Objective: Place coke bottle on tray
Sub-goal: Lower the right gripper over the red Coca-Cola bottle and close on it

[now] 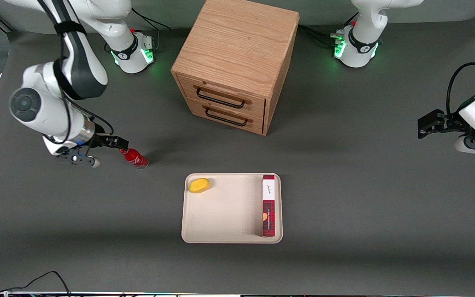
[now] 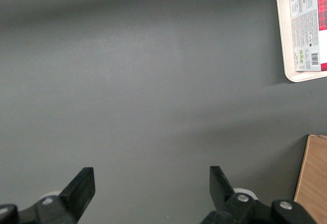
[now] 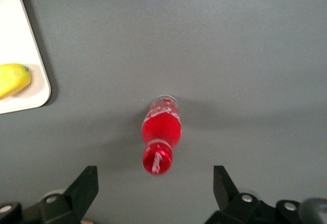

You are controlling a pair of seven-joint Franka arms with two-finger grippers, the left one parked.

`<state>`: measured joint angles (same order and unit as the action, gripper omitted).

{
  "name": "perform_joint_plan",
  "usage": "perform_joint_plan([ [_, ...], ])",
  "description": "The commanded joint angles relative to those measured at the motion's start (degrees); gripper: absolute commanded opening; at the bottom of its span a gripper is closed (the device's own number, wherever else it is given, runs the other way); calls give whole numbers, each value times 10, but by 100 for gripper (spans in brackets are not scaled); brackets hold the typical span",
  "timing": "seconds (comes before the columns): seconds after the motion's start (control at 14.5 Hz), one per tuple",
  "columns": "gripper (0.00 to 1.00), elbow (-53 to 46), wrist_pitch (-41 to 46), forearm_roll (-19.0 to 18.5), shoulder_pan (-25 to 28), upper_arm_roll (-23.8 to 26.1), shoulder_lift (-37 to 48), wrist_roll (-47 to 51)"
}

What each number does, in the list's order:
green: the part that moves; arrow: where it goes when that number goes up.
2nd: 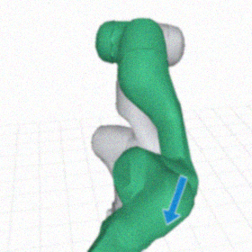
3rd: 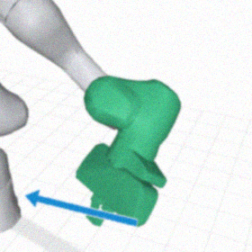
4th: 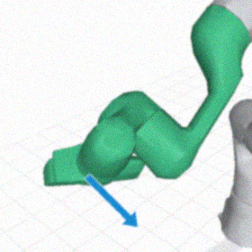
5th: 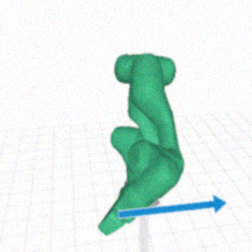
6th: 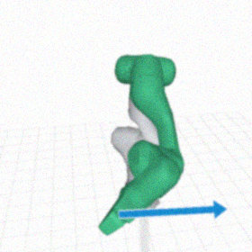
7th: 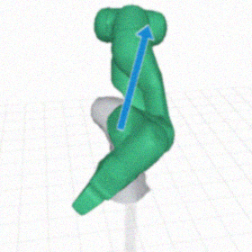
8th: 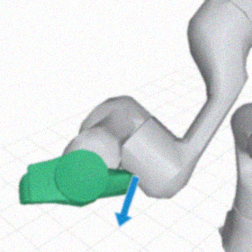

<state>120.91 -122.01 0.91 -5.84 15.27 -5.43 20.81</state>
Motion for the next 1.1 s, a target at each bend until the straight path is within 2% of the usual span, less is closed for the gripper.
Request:
perform_joint_plan([
  [0.0,100,17,-48,6,10,-2,-12,19],
  [0.28,100,62,-103,5,10,-2,-16,19],
  [0.34,96,63,-103,3,10,-2,-16,18],
  [0.41,73,66,-103,-3,10,-2,-14,18],
  [0.48,44,67,-103,-22,10,-2,-13,18],
  [0.55,8,67,-103,-38,10,-2,-14,18],
  [0.62,0,67,-103,-38,10,-2,-14,19],
  [1.03,0,56,-86,-42,10,-2,4,7],
])
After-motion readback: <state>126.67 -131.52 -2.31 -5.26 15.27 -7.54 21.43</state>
